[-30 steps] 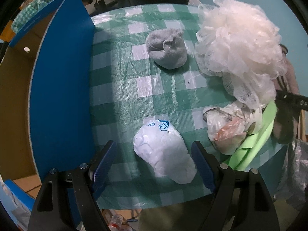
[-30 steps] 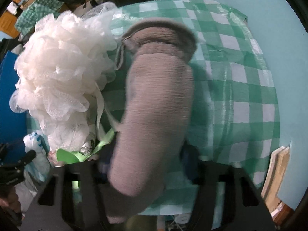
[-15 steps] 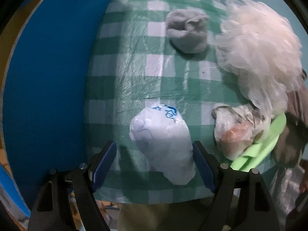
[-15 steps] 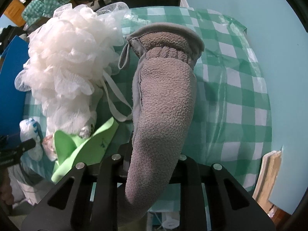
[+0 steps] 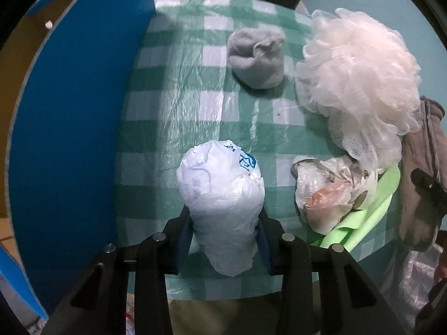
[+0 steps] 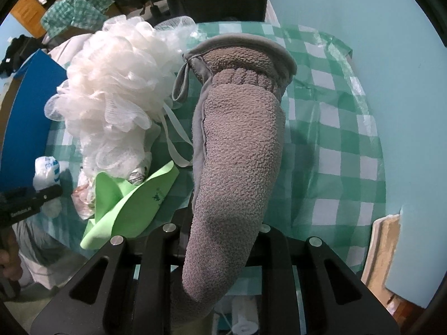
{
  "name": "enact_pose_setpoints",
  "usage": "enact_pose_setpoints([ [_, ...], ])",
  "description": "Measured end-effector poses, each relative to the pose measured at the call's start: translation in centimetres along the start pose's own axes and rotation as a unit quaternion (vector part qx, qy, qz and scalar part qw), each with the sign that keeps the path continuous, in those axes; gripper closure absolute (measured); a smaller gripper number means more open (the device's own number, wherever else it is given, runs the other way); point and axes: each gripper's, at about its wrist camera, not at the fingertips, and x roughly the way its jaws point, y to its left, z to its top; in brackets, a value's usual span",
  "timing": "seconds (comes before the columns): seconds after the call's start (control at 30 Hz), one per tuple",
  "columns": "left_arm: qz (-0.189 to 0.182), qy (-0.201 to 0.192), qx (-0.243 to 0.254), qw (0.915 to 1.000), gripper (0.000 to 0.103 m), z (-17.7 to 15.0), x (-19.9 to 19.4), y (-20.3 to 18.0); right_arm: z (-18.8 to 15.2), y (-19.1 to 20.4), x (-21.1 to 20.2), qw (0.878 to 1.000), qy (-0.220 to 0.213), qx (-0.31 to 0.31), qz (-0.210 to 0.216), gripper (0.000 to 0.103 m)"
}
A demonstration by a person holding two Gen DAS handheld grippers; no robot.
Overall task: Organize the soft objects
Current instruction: 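Lift the white bundle with the left tool while the right tool holds the mitten, then carry the white bundle and grey mitten over the cardboard box with both tools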
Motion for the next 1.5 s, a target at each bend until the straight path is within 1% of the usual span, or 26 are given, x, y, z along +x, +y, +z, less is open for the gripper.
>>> enact_pose_setpoints([
  [0.07,0.002,-0.007,0.007,1.0,0.062,-0.1,-0.4,-0.3,0.0,0.2,-0.6,1.0,-0.003,-0.003,0.0,0.083],
  [0.13,0.005,-0.011,0.014,0.9998,0.062,0.8,-0.1,-1.2,-0.1,0.4,-1.2,1.0,-0.007,-0.006,0.0,0.083],
  [0.27,0.009,-0.024,0.027,0.9993,0.062,0.6,-1.2,-1.4,-0.3,1.1,-2.3,1.0,-0.012,-0.011,-0.002,0.083],
  [0.4,0.009,-0.037,0.038,0.9985,0.062,0.9,-2.8,-2.1,-0.7,1.6,-3.1,1.0,-0.016,-0.018,-0.003,0.083],
  [0.5,0.007,-0.047,0.045,0.9979,0.062,1.0,-4.1,-2.9,0.2,2.0,-3.0,1.0,-0.018,-0.024,-0.005,0.083],
  [0.57,0.007,-0.052,0.05,0.9974,0.062,1.0,-5.4,-2.8,0.5,2.2,-3.1,0.999,-0.019,-0.026,-0.004,0.083],
  [0.63,0.007,-0.057,0.056,0.9968,0.062,2.3,-7.2,-2.7,0.6,2.5,-3.5,0.999,-0.02,-0.028,-0.002,0.083],
  [0.8,0.009,-0.071,0.068,0.9952,0.062,2.8,-9.0,-2.7,1.0,3.4,-4.3,0.999,-0.026,-0.033,0.002,0.083],
  [1.17,0.009,-0.1,0.089,0.9909,0.062,3.2,-11.8,-2.5,1.9,6.1,-5.8,0.998,-0.036,-0.049,0.008,0.083],
  [1.5,0.009,-0.122,0.091,0.9882,0.062,3.7,-13.9,-1.0,2.9,9.8,-6.6,0.996,-0.043,-0.075,0.019,0.083],
])
